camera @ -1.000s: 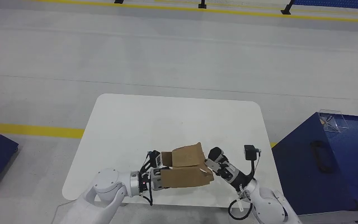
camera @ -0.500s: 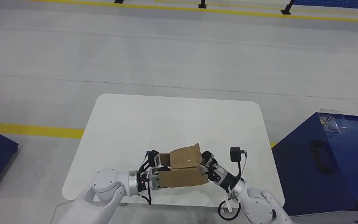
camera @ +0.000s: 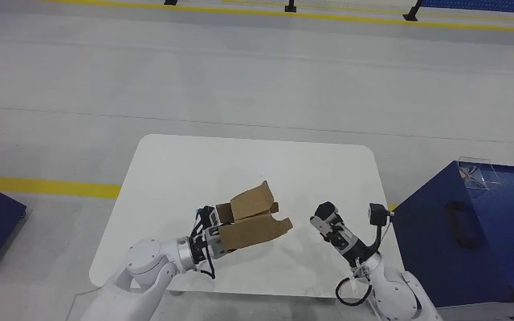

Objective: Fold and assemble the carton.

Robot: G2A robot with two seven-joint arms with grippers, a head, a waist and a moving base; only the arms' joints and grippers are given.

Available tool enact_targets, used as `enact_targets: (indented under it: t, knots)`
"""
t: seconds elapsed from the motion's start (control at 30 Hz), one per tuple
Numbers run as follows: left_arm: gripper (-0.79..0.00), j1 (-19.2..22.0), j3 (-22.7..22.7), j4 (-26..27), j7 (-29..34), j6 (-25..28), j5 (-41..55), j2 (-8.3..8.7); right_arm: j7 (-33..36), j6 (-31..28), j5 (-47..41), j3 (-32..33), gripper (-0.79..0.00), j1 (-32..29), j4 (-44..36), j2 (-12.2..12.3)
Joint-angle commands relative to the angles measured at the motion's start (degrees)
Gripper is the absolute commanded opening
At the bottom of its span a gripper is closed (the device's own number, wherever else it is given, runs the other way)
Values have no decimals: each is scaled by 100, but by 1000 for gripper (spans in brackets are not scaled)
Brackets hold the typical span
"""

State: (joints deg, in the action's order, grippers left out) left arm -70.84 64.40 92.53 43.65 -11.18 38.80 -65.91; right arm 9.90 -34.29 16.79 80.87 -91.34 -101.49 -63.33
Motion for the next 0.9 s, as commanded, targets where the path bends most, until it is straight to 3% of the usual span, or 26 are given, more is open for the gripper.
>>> enact_targets:
  t: [0.0, 0.3, 0.87]
  knots:
    - [-785, -32, -43, 35, -220, 144, -159, -10, 44, 38, 288, -57, 0, -60, -59, -1]
    - [-785, -115, -191, 140, -528, 497, -588, -39, -780, 637, 1877, -578, 0, 384, 310, -124]
    - [-785, -138, -173, 135, -428, 401, -536, -56, -1028, 549, 1896, -1026, 0, 836, 611, -258]
